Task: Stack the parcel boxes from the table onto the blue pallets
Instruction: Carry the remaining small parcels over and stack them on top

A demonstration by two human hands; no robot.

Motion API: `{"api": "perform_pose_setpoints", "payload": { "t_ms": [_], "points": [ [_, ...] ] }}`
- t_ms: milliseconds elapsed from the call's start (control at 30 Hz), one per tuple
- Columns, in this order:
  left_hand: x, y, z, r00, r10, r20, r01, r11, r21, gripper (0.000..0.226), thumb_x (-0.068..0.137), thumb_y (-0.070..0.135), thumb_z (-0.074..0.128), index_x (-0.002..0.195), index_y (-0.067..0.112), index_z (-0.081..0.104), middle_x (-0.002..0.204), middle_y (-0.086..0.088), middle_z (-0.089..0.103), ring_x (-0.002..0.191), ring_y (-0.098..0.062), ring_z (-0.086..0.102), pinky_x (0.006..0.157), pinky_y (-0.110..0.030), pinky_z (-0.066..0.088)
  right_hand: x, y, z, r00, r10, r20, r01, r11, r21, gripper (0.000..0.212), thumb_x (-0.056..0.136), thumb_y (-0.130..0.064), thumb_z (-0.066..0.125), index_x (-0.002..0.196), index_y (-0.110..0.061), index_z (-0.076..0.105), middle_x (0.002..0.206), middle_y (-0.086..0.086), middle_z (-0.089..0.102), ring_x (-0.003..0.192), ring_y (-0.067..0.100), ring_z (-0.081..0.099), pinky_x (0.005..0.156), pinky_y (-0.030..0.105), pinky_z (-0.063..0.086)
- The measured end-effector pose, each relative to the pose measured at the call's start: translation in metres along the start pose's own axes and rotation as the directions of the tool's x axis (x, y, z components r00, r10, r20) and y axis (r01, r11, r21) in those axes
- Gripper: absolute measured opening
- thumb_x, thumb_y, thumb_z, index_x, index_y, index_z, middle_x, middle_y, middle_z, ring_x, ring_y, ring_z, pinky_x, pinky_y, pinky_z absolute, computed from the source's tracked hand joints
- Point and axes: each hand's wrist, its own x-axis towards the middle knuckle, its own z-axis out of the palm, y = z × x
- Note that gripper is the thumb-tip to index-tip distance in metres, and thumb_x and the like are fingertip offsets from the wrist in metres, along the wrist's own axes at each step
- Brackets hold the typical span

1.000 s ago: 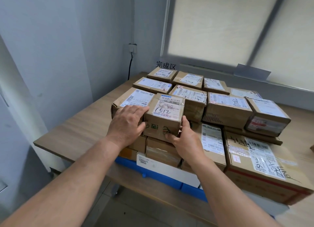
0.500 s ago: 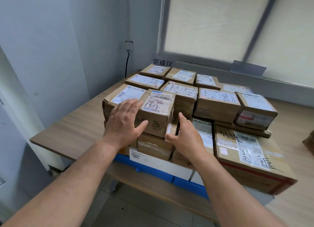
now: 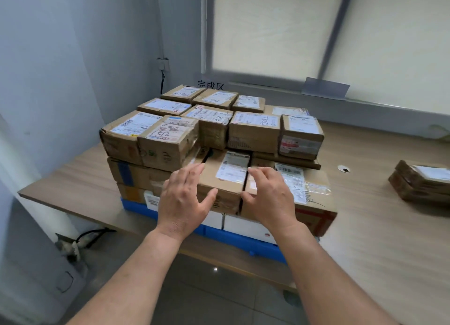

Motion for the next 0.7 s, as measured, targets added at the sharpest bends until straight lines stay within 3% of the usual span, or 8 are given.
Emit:
{"api": "perform_pose_setpoints", "payload": {
  "t_ms": [133, 433, 533, 700],
  "points": [
    [-0.017, 0.046, 0.018, 0.998, 0.014, 0.057, -0.017, 0.999, 0.042, 0.062, 0.082, 0.054, 0.043, 0.127, 0.013, 0.054, 0.122, -0.006, 0.059, 0.112, -0.024, 0.055, 0.09, -0.041, 0.046, -0.028, 0.041, -0.018, 0.999, 0.011, -0.046, -0.012, 1.0, -0.024, 0.053, 0.087, -0.031, 0.066, 0.136, -0.02, 0.051, 0.135, 0.007, 0.052, 0.125, 0.025, 0.045, 0.101, 0.039, 0.042],
    [-0.036, 0.154, 0.058, 0.991, 0.09, 0.101, -0.093, 0.995, 0.026, 0.058, 0.081, 0.044, 0.067, 0.128, 0.012, 0.053, 0.127, -0.007, 0.056, 0.119, -0.026, 0.051, 0.096, -0.045, 0.041, -0.083, 0.134, -0.066, 0.99, 0.083, -0.113, -0.091, 0.993, -0.073, 0.047, 0.082, -0.026, 0.069, 0.127, -0.016, 0.059, 0.128, 0.012, 0.058, 0.117, 0.031, 0.052, 0.093, 0.041, 0.045],
    [-0.04, 0.195, 0.074, 0.985, 0.128, 0.12, -0.128, 0.992, -0.007, 0.06, 0.081, 0.045, 0.067, 0.129, 0.013, 0.053, 0.126, -0.005, 0.056, 0.118, -0.024, 0.052, 0.097, -0.044, 0.041, -0.102, 0.167, -0.083, 0.981, 0.11, -0.162, -0.125, 0.988, -0.085, 0.046, 0.073, -0.02, 0.078, 0.117, -0.011, 0.066, 0.113, 0.015, 0.065, 0.103, 0.034, 0.061, 0.082, 0.041, 0.052],
    [-0.045, 0.267, 0.1, 0.964, 0.21, 0.161, -0.198, 0.976, -0.088, 0.061, 0.083, 0.048, 0.064, 0.132, 0.015, 0.049, 0.131, -0.004, 0.054, 0.12, -0.023, 0.05, 0.099, -0.042, 0.039, -0.132, 0.223, -0.116, 0.96, 0.194, -0.2, -0.221, 0.967, -0.123, 0.047, 0.074, -0.02, 0.078, 0.118, -0.011, 0.065, 0.115, 0.016, 0.065, 0.104, 0.035, 0.06, 0.082, 0.04, 0.051]
  ]
}}
